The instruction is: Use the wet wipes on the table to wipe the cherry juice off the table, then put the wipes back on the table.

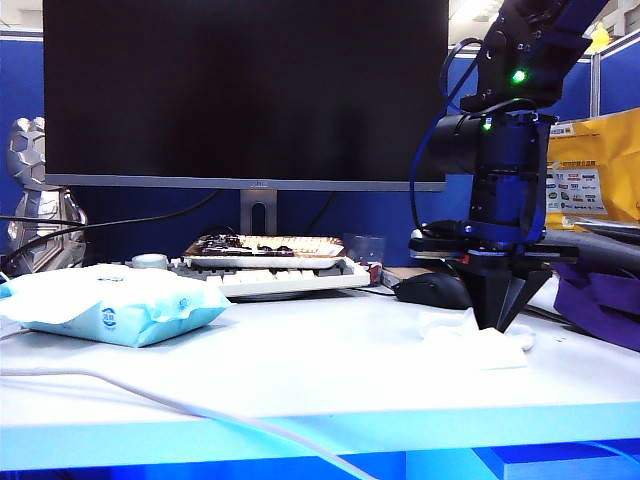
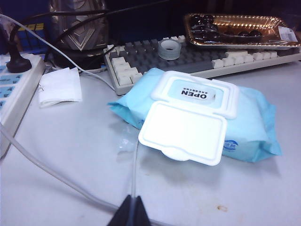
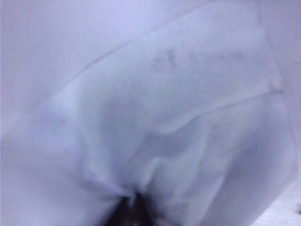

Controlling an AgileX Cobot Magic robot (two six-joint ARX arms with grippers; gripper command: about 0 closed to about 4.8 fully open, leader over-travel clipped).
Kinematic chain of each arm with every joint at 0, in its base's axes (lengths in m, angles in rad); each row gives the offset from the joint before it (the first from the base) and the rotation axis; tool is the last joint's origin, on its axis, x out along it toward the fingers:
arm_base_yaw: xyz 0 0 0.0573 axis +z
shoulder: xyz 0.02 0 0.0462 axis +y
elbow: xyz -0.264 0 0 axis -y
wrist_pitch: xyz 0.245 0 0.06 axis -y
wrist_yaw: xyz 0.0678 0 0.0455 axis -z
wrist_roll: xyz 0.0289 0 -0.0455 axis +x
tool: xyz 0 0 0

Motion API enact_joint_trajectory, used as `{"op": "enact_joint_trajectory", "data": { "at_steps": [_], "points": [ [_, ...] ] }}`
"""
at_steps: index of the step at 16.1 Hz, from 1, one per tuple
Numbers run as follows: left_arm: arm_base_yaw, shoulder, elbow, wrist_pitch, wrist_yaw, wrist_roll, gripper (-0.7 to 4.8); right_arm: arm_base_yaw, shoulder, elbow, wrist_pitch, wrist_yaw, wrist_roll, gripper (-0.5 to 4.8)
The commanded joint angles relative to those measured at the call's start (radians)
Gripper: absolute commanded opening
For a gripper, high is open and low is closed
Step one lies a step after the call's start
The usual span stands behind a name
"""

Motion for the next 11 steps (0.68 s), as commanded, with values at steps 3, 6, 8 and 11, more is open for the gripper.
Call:
{"op": "enact_joint_trajectory", "data": {
  "at_steps": [3,6,8,11],
  "points": [
    [0.0,-0.003,0.0,-0.012,0.003,0.004,-0.05,-0.01,0.029,-0.024,-0.004,0.082,0.0,4.28],
    [0.0,-0.003,0.0,-0.012,0.003,0.004,-0.05,-0.01,0.003,-0.023,0.012,0.082,0.001,4.28],
    [0.0,-0.003,0.0,-0.012,0.003,0.004,-0.05,-0.01,-0.03,-0.006,0.01,0.074,0.001,4.27],
    [0.0,-0.003,0.0,-0.012,0.003,0.004,-0.05,-0.007,-0.093,0.049,-0.006,0.066,0.001,4.27]
  ]
}}
